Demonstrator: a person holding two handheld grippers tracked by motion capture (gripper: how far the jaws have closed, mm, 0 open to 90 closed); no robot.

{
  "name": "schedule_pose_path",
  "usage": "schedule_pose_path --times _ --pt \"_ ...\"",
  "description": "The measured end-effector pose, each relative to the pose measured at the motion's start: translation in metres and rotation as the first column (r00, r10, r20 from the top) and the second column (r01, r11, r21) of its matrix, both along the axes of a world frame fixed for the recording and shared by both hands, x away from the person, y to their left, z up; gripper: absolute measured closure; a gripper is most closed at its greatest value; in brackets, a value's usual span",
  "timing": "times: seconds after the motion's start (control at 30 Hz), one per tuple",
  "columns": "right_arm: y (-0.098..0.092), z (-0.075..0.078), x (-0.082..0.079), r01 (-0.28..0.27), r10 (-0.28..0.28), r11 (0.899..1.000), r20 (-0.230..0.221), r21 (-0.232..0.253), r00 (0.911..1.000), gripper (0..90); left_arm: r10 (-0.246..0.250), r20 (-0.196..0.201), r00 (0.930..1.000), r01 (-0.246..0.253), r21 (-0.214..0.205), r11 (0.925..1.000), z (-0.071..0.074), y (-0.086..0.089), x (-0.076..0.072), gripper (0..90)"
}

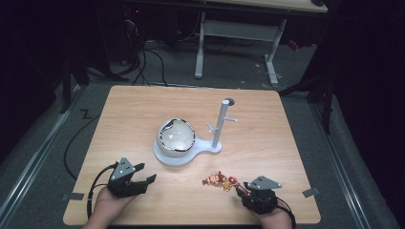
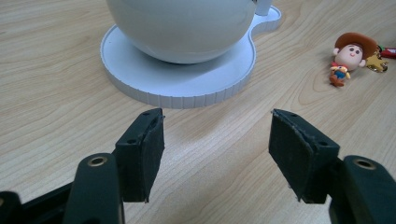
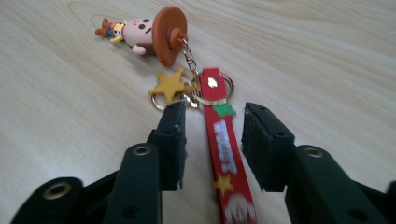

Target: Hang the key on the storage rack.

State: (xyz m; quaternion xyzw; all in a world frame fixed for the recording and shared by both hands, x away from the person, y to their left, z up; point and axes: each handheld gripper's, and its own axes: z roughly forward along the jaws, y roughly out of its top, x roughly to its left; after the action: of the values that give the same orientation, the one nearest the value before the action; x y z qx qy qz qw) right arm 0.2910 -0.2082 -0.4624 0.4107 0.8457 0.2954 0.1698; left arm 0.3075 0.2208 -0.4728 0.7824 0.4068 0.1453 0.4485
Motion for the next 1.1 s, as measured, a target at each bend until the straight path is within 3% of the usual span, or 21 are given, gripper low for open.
schedule_pose_path --times 0.03,0.13,0.17,0.33,0.47,0.53,0.67,0.87,0.9,0.93,1.1 --pt "0.007 -0.003 0.009 0.0 0.0 1.0 -0.014 0.007 0.9999 52.9 -0.001 0.001 1.0 0.001 0.001 1.0 0.0 0.0 0.0 36.3" --pt "0.013 -0.007 0.019 0.005 -0.004 1.0 -0.036 0.027 0.9994 52.0 0.0 0.003 1.0 0.0 0.002 1.0 0.001 0.0 -0.001 36.3" --pt "0.019 -0.009 0.027 0.01 -0.01 1.0 -0.037 0.008 0.9993 53.1 0.0 0.004 1.0 0.0 0.0 1.0 0.001 0.001 -0.001 36.3" --pt "0.023 -0.015 0.033 0.026 -0.027 1.0 -0.062 -0.004 0.9977 53.3 0.007 0.005 1.0 -0.007 -0.003 1.0 0.001 0.004 -0.001 36.3" --pt "0.02 -0.017 0.032 0.04 -0.038 0.999 -0.065 0.017 0.9971 50.3 0.004 0.003 1.0 -0.004 0.001 1.0 0.0 0.003 -0.001 36.3" --pt "0.021 -0.017 0.032 0.041 -0.041 0.999 -0.053 0.0 0.9978 48.3 0.001 0.004 1.0 -0.001 0.004 1.0 0.0 0.002 -0.001 36.3" --pt "0.02 -0.016 0.032 0.04 -0.04 0.999 -0.052 0.0 0.9978 60.4 -0.006 0.007 1.0 0.006 0.01 0.9999 0.001 0.001 -0.002 36.3" --pt "0.02 -0.015 0.03 0.03 -0.03 1.0 -0.051 0.008 0.9982 61.1 -0.007 0.005 1.0 0.007 0.015 0.9999 0.0 0.0 -0.001 36.2" --pt "0.02 -0.013 0.029 0.031 -0.03 0.999 -0.045 0.014 0.9985 62.6 -0.008 0.005 1.0 0.008 0.015 0.9999 0.0 0.0 -0.001 36.3" --pt "0.02 -0.011 0.028 0.035 -0.034 0.999 -0.036 0.023 0.9988 69.9 -0.008 0.005 1.0 0.008 0.015 0.9998 0.0 0.0 -0.001 36.3" --pt "0.019 -0.009 0.027 0.037 -0.036 0.999 -0.031 0.04 0.9989 69.2 -0.013 0.002 0.9999 0.013 0.018 0.9998 0.0 0.0 0.0 36.2"
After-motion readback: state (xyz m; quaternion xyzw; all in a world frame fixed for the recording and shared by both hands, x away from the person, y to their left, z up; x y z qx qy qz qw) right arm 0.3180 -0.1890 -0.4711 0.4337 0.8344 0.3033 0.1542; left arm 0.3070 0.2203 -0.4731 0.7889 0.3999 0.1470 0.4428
